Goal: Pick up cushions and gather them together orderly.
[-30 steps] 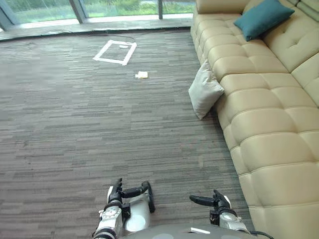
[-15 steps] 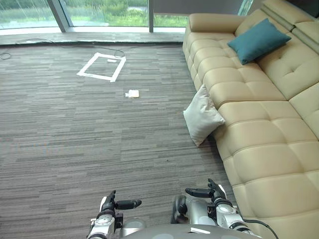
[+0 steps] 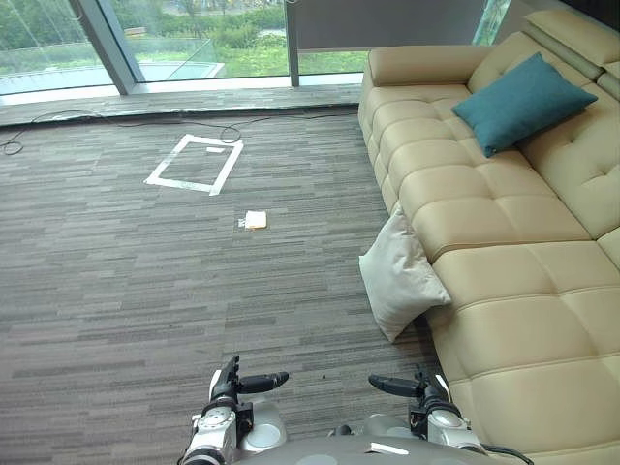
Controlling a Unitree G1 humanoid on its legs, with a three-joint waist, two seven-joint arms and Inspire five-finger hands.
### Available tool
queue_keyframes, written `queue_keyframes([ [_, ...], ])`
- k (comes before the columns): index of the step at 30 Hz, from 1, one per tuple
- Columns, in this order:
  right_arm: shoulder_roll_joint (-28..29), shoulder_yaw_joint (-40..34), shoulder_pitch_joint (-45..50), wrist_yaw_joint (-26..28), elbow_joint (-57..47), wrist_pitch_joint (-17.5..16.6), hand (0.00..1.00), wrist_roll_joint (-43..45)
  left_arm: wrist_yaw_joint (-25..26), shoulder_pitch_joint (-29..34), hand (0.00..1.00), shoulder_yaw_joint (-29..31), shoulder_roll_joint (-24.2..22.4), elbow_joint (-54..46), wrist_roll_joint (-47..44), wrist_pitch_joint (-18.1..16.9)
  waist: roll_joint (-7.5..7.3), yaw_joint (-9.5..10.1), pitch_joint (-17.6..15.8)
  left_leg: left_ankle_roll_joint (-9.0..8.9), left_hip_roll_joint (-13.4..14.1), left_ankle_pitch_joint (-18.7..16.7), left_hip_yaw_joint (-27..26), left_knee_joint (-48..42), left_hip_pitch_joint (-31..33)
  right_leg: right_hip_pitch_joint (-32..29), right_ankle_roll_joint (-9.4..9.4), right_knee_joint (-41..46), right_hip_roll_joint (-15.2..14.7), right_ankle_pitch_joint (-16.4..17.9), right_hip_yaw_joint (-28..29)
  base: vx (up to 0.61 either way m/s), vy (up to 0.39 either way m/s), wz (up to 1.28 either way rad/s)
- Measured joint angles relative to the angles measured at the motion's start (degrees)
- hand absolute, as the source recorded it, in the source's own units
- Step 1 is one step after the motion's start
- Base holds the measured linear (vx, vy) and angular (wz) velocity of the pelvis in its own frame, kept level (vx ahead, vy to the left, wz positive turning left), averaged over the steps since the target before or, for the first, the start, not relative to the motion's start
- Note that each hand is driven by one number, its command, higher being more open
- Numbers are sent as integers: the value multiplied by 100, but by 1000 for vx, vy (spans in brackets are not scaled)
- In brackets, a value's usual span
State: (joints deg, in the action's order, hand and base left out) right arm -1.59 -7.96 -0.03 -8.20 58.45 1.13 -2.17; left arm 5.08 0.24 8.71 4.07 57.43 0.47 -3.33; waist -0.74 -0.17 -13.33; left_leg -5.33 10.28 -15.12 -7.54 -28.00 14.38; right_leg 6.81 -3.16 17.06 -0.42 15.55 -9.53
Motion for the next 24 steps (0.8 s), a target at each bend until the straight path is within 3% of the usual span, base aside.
queue_keyframes([
  [2, -21, -14, 40, -27, 6, -3, 100, 3, 16, 2, 100, -1, -37, 5, -15, -2, 31, 28, 24, -17, -130, 463, 224, 520, -8, 40, 180, 206, -62, 244, 244, 286, 256, -64],
  [4, 29, -2, 108, -50, -2, -4, 100, 2, 36, 52, 100, -2, -32, 14, -13, 5, 18, 62, 188, 146, -192, 938, 177, 264, -28, 36, 382, 394, -170, 496, 546, 413, 318, -73],
  [5, 77, -4, 179, -57, -11, -5, 100, -1, 29, 63, 100, 0, -19, 14, -6, 8, -58, 59, 271, 218, -192, 811, 20, -79, 36, 36, 504, 502, -269, 596, 719, 407, 287, -64],
  [8, 140, -2, 232, -54, -37, -4, 100, -5, 59, 69, 100, -1, 56, 50, 9, 17, -223, 76, 403, 360, -219, 423, -385, -295, -85, -359, 588, 1346, -496, 561, 962, 362, 266, -65],
  [9, 164, 0, 242, -48, -38, -4, 100, -9, 69, 65, 100, -7, 104, 140, 11, 21, -262, 76, 427, 452, -235, 232, -668, -300, -317, -646, 729, 2015, -649, 426, 1021, 500, 367, -98],
  [10, 157, 10, 229, -32, -41, -8, 100, -16, 77, 69, 100, -6, 121, 217, 12, 31, -269, 77, 432, 505, -219, 80, -902, -263, -596, -832, 752, 2509, -796, 183, 930, 339, 219, -104],
  [13, 97, 47, 184, 9, -33, -20, 100, -34, 82, 107, 100, -66, 131, 334, 15, 34, -220, 47, 422, 585, -189, 18, -1339, 210, -1294, -1096, 624, 3119, -1099, 144, 267, 248, 113, -80],
  [15, 4, 170, 109, 13, -14, -23, 100, -61, 76, 115, 100, -162, 130, 427, 13, 35, -102, -4, 410, 474, -53, 83, -1544, 603, -1650, -1263, 550, 2880, -1051, 227, -370, 217, 18, -60],
  [16, -57, 320, 64, 16, -11, -29, 100, -73, 74, 111, 100, -250, 145, 473, 13, 36, -45, -18, 400, 342, 40, 161, -1706, 896, -1867, -1404, 548, 2443, -981, 225, -878, 184, -20, -48],
  [17, -62, 341, 60, 16, -12, -36, 100, -73, 75, 111, 100, -287, 156, 473, 13, 36, -42, -20, 398, 316, 54, 179, -1724, 939, -1901, -1430, 548, 2327, -975, 225, -978, 199, -66, -53],
  [19, -52, 395, 32, 15, -9, -47, 100, -100, 46, 96, 100, -430, 234, 483, 13, 37, -114, -36, 376, 204, 56, 226, -1879, 1106, -2061, -1517, 543, 1124, -942, -38, -1566, 283, -179, -30],
  [20, -77, 378, -48, 40, 31, -42, 100, -130, 48, 40, 100, -552, 251, 562, 16, 46, -67, -99, 328, 88, 80, 219, -1831, 1164, -2163, -1383, 53, 803, -787, -496, -1650, 258, -182, -16],
  [24, -208, 210, -145, 44, 127, -45, 100, -220, -57, -25, 100, -780, 42, 657, 134, 49, 234, -143, 305, -9, 219, 410, -1700, 1621, -2372, -1244, -182, 565, -428, -403, -1664, 229, -203, -16],
])
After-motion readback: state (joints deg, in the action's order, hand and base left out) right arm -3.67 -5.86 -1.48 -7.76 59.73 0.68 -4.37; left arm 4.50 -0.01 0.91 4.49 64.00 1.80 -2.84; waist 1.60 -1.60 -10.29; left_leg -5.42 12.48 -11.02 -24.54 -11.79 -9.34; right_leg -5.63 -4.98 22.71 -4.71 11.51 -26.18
